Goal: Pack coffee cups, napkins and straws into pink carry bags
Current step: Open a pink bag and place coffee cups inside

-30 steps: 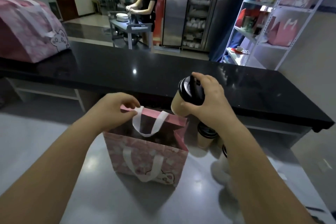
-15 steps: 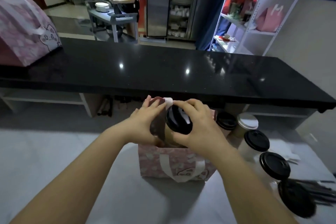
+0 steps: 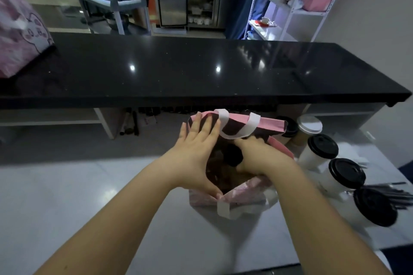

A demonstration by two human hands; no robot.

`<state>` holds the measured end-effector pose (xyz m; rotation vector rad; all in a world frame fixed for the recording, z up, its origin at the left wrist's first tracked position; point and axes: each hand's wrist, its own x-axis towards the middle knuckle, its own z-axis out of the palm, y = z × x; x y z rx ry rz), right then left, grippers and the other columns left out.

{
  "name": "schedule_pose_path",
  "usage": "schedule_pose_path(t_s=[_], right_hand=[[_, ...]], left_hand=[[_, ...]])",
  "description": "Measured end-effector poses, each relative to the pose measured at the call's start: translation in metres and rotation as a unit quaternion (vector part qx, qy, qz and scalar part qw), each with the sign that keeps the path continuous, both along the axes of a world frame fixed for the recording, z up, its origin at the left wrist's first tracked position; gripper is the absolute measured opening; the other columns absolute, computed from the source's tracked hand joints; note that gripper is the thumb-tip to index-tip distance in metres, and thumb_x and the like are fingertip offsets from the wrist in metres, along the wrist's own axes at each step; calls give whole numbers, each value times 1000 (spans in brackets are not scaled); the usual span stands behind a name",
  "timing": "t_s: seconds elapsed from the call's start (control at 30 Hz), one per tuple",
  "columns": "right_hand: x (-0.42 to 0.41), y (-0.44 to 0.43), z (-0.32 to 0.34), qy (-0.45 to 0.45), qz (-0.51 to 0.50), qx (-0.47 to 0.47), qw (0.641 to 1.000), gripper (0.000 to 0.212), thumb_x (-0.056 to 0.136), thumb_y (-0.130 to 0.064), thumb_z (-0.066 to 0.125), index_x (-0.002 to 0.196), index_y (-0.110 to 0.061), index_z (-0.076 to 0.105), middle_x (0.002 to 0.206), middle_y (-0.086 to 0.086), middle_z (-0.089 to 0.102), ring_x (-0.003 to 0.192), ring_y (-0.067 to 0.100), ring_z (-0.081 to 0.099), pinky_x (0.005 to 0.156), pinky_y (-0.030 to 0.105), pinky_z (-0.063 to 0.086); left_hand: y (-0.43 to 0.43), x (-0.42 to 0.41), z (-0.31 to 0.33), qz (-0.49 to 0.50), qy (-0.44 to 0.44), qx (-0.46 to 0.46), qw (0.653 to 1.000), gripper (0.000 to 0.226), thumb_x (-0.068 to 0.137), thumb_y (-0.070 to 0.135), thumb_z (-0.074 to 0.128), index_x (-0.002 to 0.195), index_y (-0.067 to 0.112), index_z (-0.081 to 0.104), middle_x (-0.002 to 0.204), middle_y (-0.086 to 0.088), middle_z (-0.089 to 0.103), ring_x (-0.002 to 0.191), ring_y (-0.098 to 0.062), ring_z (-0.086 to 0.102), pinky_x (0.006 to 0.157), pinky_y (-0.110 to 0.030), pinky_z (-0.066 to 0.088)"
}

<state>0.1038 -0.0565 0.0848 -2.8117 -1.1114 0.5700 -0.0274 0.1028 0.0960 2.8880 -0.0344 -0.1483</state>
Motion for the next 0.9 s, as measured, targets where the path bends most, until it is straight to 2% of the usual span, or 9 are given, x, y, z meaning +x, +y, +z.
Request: schedule_pose_path(t_s=[0.17,0.3,0.4,0.5,0.57,0.67,0.73,0.83,0.9], right_hand=[[0,27,-21,87,-5,140,986,79,75,-32,77,142,-39,34,137,2,47,123,24,48,96,36,46],[-13,32,-40,109,65,222,967,99,72,-36,78,147,-47,14,156,0,28,138,21,33,103,26,34],[-16,30,-53,60,90,172,979,98,76,-40,75,148,-43,9,159,3,11,141,32,25,110,36,36],[-20,30,-58,-4,115,112,987,93,78,-44,72,150,-37,14,157,7,11,138,38,24,106,47,40],[-26,33,-60,-43,149,61,986,92,80,-48,68,151,-34,10,157,8,8,139,40,19,106,51,38],[-34,44,-69,-51,193,-11,980,99,83,-53,62,152,-33,-6,161,7,-10,146,38,-4,116,56,16],[-32,50,-75,-33,194,-52,979,102,85,-56,59,151,-36,-15,159,2,-26,145,33,-21,117,59,0],[-25,56,-82,-26,194,-81,977,101,86,-59,55,148,-39,-22,156,-3,-34,143,31,-28,115,61,-5],[-22,56,-78,-19,200,-88,976,98,87,-64,50,148,-40,-22,156,-4,-35,144,32,-26,115,61,-3]], left_hand=[[-3,-8,2,26,-6,28,999,151,52,79,72,144,25,-35,149,1,-44,124,-17,-55,107,-39,-29],[-5,-11,2,41,-13,25,999,152,52,79,72,145,24,-35,149,2,-42,125,-15,-54,105,-36,-30],[-4,-12,1,59,-22,29,998,149,54,78,71,145,24,-34,148,3,-44,125,-13,-54,106,-36,-29],[-1,-14,0,73,-29,36,996,149,52,79,70,144,26,-35,147,4,-45,126,-13,-53,106,-37,-29],[0,-15,-2,77,-30,34,996,151,49,81,69,144,27,-35,147,7,-47,127,-12,-52,105,-36,-29],[3,-15,-7,99,-27,36,994,151,48,80,69,144,28,-35,147,5,-47,129,-14,-51,106,-38,-29],[7,-16,-10,117,-27,40,992,151,48,80,69,145,27,-33,150,4,-42,132,-17,-49,110,-41,-26],[8,-19,-11,121,-32,32,992,146,52,80,69,146,30,-30,152,8,-36,136,-17,-44,114,-46,-22],[5,-19,-7,127,-45,21,991,136,58,78,67,150,30,-20,158,10,-23,143,-18,-33,117,-49,-16]])
